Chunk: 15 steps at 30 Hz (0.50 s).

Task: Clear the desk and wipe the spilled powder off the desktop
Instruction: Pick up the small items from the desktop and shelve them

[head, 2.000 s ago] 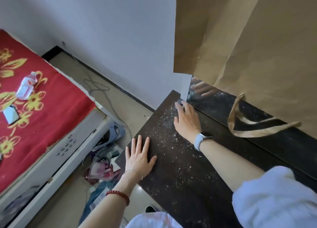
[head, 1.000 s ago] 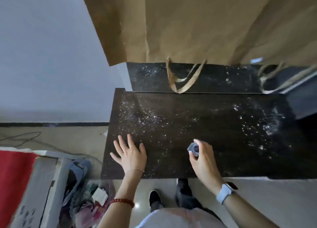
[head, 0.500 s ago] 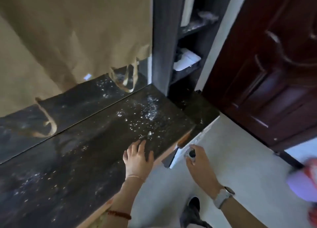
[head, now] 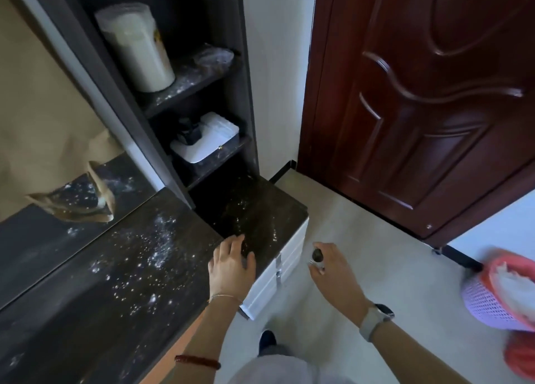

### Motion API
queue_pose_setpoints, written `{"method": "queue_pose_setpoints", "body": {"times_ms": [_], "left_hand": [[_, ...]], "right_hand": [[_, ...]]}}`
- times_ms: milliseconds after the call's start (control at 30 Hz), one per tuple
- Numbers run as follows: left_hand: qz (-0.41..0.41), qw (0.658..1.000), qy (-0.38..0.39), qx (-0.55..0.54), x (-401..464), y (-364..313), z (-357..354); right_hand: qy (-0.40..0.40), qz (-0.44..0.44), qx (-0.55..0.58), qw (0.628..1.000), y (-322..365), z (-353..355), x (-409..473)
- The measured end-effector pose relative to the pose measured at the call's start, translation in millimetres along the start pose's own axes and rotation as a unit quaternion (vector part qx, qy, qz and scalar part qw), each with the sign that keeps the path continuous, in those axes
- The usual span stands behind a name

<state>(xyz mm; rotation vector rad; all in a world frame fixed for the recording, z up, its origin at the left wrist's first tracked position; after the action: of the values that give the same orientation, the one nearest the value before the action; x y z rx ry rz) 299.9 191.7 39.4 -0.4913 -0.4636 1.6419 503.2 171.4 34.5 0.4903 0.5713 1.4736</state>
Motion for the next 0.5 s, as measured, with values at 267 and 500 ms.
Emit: {"method": "queue_pose_setpoints", "body": {"times_ms": [267,500], "left_hand": [[0.007,0.995,-0.101,0.005,114.8,-10.5,4.7],[0.039,0.978,-0.198,0.050,214.9,-9.9,19.3]], "right_hand": [[0.064,0.041,0.012,0.997,15.2,0.3,129.5],[0.100,0.198,-0.017,0.975,97.8,1.7,254.4]]}}
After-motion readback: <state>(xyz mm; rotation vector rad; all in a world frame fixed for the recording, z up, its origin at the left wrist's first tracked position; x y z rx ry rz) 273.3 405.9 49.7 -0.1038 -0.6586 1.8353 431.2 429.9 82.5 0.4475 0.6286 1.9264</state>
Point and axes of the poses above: each hand's wrist, its own x-axis towards the middle knuckle, its own z-axis out of the back of the hand, y = z × x, the point moved 2 cm from there along x, towards the middle knuckle, and after that the axes turned 4 degrees about -x, right-handed, at the moved point
